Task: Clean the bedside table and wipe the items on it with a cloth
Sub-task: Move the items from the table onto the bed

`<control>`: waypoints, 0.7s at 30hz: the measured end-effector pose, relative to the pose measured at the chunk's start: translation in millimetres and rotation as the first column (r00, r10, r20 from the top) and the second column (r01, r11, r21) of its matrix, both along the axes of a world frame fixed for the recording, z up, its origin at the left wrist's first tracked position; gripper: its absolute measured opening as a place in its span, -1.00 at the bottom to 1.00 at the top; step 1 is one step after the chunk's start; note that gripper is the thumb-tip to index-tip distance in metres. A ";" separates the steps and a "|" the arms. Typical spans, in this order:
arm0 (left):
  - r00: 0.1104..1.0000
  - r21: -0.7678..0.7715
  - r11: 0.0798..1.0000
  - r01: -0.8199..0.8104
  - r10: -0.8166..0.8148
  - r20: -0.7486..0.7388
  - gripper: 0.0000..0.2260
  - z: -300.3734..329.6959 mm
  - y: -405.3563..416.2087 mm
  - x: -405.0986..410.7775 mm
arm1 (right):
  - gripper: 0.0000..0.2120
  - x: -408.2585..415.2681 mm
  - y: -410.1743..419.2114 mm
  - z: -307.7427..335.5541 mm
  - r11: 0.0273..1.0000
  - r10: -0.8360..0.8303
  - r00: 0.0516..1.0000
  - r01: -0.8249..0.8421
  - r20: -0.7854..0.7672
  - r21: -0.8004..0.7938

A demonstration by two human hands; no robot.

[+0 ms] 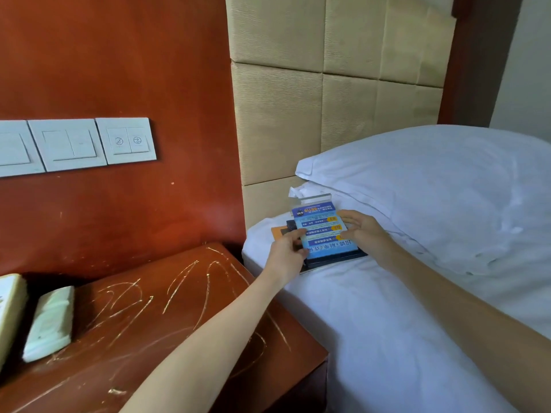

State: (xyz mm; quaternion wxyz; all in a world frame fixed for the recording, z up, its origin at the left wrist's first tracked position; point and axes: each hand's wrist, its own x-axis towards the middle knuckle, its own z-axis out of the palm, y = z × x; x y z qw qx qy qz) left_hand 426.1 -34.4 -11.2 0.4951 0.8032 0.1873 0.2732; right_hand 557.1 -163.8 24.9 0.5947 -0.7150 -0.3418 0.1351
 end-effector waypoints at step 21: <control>0.968 0.054 0.970 -0.236 0.230 0.105 -0.79 16.8 4.2 -26.5 | -0.78 -13.6 1.7 3.3 0.990 -0.139 0.967 0.137 0.213 0.024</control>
